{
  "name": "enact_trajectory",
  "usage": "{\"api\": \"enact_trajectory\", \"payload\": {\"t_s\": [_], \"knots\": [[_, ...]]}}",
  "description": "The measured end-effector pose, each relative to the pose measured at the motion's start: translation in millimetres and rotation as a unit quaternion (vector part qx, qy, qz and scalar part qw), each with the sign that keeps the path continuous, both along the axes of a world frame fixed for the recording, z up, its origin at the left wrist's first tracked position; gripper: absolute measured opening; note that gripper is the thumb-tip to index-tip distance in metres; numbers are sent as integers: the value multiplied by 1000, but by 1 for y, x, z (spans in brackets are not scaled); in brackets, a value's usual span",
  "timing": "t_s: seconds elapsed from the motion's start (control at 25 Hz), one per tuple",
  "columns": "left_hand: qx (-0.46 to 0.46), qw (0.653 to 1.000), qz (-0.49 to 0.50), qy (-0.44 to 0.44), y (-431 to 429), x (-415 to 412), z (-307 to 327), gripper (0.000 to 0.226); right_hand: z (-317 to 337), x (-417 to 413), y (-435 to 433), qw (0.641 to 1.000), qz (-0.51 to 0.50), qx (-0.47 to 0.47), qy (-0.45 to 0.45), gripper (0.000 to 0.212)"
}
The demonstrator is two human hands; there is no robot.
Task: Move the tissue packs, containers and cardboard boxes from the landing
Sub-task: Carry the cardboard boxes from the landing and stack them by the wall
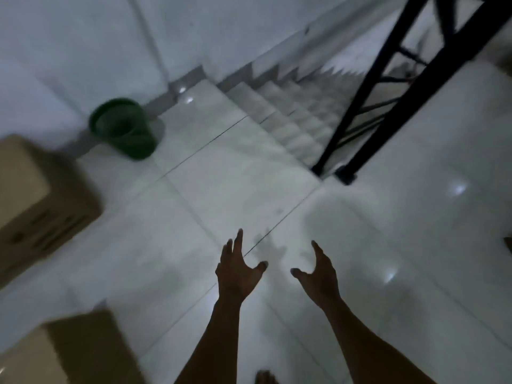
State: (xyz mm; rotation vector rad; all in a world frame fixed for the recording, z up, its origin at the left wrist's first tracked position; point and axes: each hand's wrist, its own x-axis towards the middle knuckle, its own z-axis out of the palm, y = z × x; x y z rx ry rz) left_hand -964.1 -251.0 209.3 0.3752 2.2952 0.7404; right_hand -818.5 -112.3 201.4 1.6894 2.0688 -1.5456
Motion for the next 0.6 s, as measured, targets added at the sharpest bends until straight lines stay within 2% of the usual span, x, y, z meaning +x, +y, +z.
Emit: {"api": "enact_trajectory", "payload": {"t_s": [0.16, 0.36, 0.48, 0.6], "knots": [[43, 992, -121, -18, 180, 53, 87, 102, 95, 77, 133, 991, -127, 34, 8, 94], [102, 962, -248, -46, 395, 138, 197, 98, 206, 171, 301, 970, -221, 101, -2, 96], [139, 945, -290, -65, 509, 174, 233, 99, 249, 208, 408, 960, -253, 123, 2, 95], [129, 932, -332, -61, 634, 192, 262, 98, 286, 239, 528, 942, -304, 146, -6, 95]]}}
